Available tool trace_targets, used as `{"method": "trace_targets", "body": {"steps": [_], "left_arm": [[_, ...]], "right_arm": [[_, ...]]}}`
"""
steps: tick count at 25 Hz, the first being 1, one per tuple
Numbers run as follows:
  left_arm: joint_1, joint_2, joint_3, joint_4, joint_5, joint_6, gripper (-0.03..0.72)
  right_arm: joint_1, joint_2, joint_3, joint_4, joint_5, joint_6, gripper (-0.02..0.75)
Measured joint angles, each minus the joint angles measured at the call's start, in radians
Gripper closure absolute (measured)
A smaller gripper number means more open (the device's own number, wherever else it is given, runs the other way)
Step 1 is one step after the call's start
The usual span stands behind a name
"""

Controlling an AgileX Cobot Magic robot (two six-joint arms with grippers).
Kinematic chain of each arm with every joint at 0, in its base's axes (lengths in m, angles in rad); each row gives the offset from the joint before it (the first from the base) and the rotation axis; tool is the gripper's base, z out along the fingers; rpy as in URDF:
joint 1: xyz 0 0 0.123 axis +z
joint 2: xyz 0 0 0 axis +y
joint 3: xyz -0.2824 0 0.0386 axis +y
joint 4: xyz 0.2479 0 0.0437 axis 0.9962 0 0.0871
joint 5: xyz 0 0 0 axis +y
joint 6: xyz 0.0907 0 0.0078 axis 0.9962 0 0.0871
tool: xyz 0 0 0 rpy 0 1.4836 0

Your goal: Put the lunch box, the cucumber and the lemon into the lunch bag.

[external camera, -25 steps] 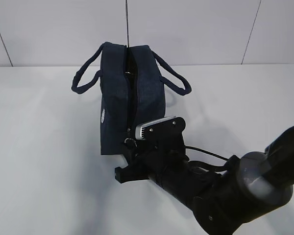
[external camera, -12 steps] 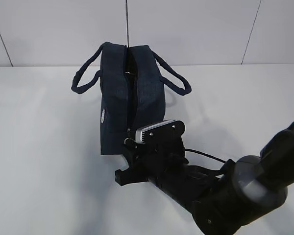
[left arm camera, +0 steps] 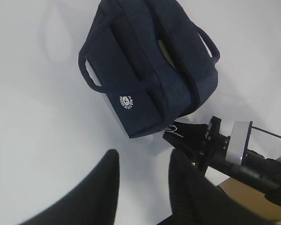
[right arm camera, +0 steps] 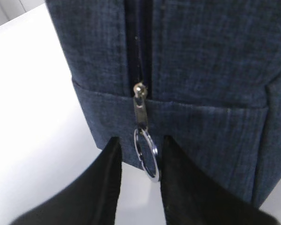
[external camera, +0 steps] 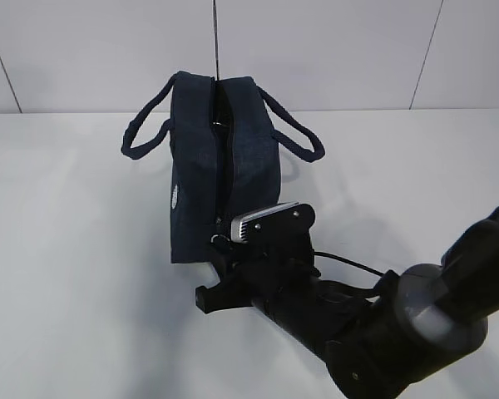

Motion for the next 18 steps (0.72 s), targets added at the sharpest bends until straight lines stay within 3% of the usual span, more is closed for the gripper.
{"method": "trace_targets", "body": {"steps": [4,11,18], "left_arm": [[0.000,0.000,0.000,0.000,0.000,0.000,0.449],[0.000,0.000,0.000,0.000,0.000,0.000,0.449],[0.000,0.002,0.000,0.019,0.002,0.000,0.449]], "right_arm": [[0.000,0.000,0.000,0.023,0.000,0.000,0.563],[0.000,0.000,0.000,0.032,0.000,0.000,0.736],[0.000,0.000,0.000,0.032,0.000,0.000,0.738]]}}
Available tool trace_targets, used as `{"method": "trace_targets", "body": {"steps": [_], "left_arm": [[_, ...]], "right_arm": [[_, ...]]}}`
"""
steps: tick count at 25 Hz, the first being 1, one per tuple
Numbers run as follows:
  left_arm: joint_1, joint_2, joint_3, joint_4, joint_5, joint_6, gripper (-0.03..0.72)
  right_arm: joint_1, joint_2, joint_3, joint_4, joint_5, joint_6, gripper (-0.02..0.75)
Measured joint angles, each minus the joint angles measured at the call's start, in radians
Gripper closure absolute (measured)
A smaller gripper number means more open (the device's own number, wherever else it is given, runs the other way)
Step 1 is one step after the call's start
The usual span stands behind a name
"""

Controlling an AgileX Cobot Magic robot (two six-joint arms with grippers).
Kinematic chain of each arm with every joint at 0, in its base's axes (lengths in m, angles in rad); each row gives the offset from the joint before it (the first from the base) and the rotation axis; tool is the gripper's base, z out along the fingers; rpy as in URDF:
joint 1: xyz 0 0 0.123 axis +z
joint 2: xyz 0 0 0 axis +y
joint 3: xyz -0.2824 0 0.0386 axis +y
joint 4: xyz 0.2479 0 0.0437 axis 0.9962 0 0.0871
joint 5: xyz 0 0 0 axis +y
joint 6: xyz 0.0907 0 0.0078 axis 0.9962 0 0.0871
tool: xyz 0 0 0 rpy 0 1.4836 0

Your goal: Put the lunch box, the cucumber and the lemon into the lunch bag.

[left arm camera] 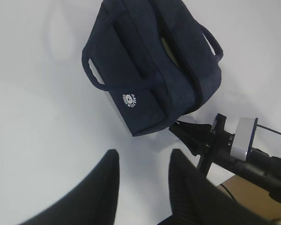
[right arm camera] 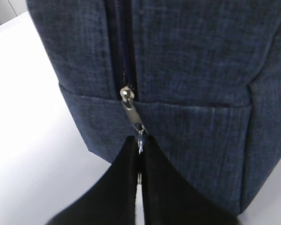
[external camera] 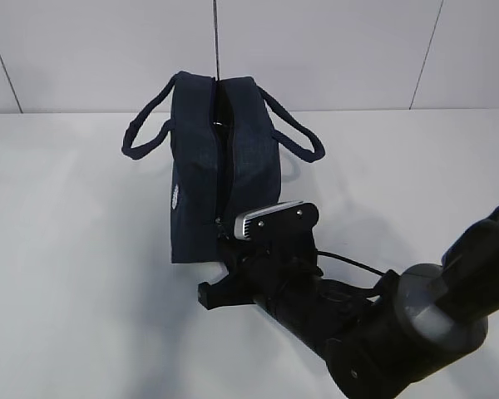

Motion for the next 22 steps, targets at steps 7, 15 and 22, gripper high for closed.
{"method": "trace_targets", "body": {"steps": [7,15,22], "left_arm": [[0.000,0.044,0.023,0.034,0.000,0.000,0.449],[0.000,0.074,0.175,0.045,-0.006,0.010,0.449],[-0.039,0.075,0.368,0.048,-0.036,0.044,0.449]], "right_arm": [[0.000,-0.022,0.000,0.000,0.012,0.000,0.738],[0.000,-0.084,0.002,-0.002,0.050,0.000,0.738],[0.000,-0.127,0.003,-0.040,0.091,0.000,0.738]]}}
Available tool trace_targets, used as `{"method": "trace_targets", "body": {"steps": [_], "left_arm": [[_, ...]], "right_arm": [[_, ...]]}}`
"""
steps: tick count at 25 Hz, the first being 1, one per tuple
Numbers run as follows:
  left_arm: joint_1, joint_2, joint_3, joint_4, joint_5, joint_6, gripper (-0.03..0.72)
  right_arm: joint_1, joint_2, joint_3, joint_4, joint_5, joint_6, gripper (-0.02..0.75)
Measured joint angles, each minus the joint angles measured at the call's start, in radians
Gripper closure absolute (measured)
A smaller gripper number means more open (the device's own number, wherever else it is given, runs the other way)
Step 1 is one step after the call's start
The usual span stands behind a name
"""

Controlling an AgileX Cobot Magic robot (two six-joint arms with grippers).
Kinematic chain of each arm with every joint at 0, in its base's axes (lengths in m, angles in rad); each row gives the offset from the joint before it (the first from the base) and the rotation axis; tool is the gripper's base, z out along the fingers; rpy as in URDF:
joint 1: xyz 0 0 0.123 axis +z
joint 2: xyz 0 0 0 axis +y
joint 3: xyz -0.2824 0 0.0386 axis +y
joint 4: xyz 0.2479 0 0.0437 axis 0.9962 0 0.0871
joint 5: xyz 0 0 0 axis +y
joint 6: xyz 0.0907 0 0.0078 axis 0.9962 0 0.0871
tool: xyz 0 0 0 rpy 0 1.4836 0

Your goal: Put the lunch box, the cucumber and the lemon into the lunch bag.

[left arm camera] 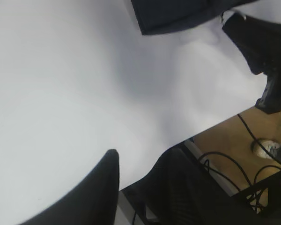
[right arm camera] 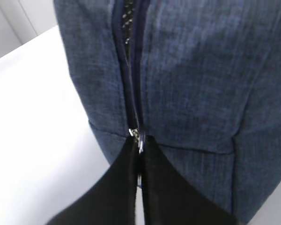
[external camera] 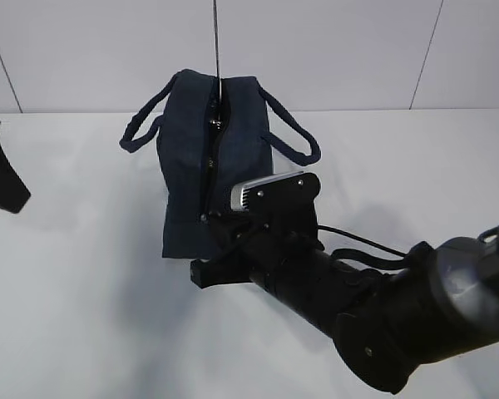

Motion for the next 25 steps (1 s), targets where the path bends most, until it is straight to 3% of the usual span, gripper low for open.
{"method": "trace_targets", "body": {"steps": [7,15,25], "left_arm": [[-0.121,0.000,0.084,0.000,-0.172,0.034,0.440],[-0.217,0.002,0.211,-0.002,-0.449,0.098,0.337],[-0.314,0.074,0.324,-0.012,-0.778,0.177,0.329]], "right_arm": [[0.000,-0.061,0.000,-0.017,0.042,0.000,0.738],[-0.002,-0.120,0.001,-0.018,0.106,-0.002,0.738],[-0.002,-0.171,0.002,-0.018,0.137,-0.016,0.738]]}}
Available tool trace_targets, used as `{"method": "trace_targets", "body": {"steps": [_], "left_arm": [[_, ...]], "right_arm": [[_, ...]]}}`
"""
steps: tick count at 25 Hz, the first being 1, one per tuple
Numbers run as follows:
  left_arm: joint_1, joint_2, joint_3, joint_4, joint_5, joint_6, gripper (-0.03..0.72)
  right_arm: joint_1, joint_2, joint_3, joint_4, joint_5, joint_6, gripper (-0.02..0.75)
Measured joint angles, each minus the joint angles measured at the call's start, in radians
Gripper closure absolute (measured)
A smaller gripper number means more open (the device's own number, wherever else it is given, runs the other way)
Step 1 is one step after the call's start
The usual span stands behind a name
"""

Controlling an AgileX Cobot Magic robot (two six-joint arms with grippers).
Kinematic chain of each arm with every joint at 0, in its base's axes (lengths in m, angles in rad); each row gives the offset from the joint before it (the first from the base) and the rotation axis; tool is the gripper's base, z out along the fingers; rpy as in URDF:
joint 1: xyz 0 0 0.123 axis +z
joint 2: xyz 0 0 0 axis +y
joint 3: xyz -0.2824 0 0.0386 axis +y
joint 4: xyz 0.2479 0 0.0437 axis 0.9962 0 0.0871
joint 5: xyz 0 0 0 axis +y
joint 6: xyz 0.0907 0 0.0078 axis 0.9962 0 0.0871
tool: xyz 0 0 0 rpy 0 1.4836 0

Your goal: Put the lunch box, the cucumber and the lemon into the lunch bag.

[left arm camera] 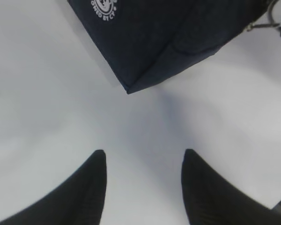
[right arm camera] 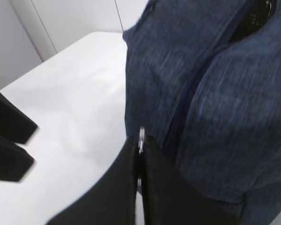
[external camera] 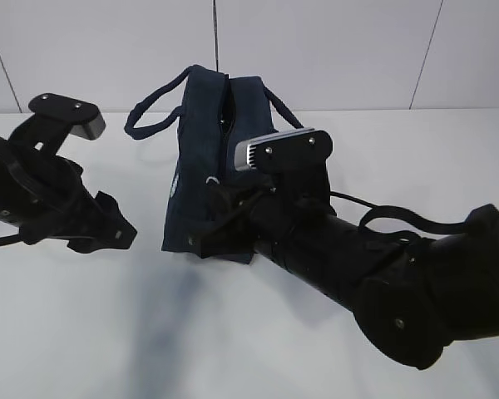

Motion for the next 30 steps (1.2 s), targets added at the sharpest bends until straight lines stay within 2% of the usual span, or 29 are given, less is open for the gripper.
{"method": "trace_targets", "body": {"steps": [13,26,30], "left_arm": [[-0.108,0.084,0.002,-0.006,-0.174,0.006,0.329],[-0.118,0.090,0.002,-0.030,-0.290,0.006,0.329],[-0.143,0.092,0.002,-0.038,-0.335,0.006,0.329]], "right_arm": [[0.000,-0.072,0.000,0.044,0.013,-0.116,0.738],[0.000,-0.076,-0.037,0.051,0.013,-0.152,0.738],[0.000,-0.076,-0.046,0.051,0.013,-0.154,0.738]]}}
